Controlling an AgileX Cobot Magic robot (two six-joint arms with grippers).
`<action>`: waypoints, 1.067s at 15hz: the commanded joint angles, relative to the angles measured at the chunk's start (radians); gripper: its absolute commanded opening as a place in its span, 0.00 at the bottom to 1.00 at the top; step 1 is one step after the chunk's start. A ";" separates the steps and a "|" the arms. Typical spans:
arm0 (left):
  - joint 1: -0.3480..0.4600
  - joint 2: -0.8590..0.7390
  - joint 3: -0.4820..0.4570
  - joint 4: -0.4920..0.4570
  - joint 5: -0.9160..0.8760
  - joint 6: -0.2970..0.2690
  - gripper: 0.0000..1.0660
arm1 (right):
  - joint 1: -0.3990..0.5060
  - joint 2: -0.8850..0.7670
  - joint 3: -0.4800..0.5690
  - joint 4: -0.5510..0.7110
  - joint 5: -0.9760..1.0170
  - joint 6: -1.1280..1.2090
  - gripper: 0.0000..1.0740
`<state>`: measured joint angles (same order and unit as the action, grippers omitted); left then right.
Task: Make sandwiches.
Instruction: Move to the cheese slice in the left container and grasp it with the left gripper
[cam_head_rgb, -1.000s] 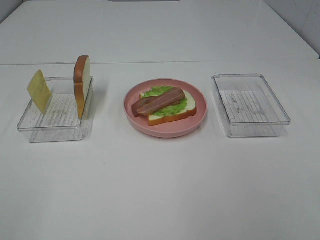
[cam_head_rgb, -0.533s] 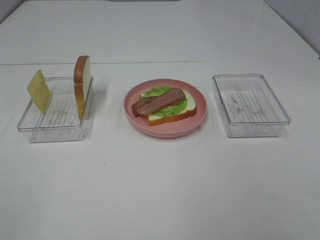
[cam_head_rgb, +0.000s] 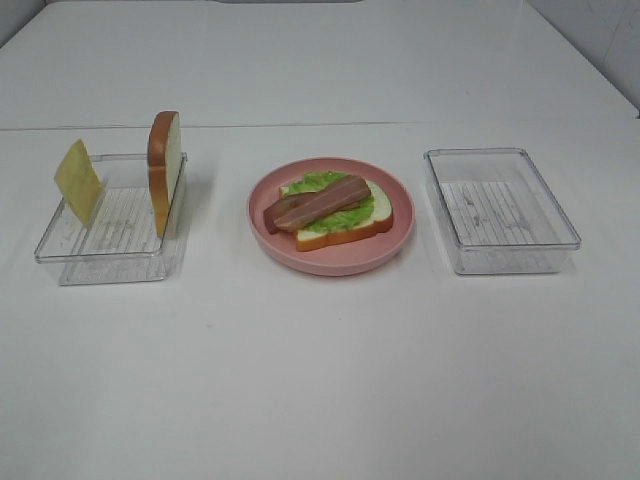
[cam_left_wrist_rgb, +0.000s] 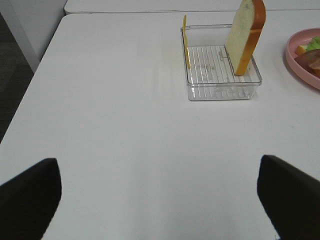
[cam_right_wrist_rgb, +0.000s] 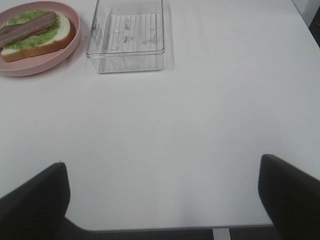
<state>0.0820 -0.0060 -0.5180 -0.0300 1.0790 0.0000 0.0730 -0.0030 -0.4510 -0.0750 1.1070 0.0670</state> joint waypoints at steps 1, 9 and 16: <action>-0.006 0.000 0.001 0.001 -0.002 -0.007 0.94 | -0.005 -0.033 0.001 0.001 -0.010 -0.011 0.92; -0.006 0.117 -0.050 0.043 -0.010 -0.012 0.94 | -0.005 -0.033 0.001 0.001 -0.010 -0.011 0.92; -0.006 0.539 -0.220 0.046 -0.093 -0.084 0.94 | -0.005 -0.033 0.001 0.001 -0.010 -0.011 0.92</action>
<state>0.0820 0.6050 -0.7650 0.0060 1.0010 -0.0770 0.0730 -0.0030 -0.4510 -0.0750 1.1070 0.0670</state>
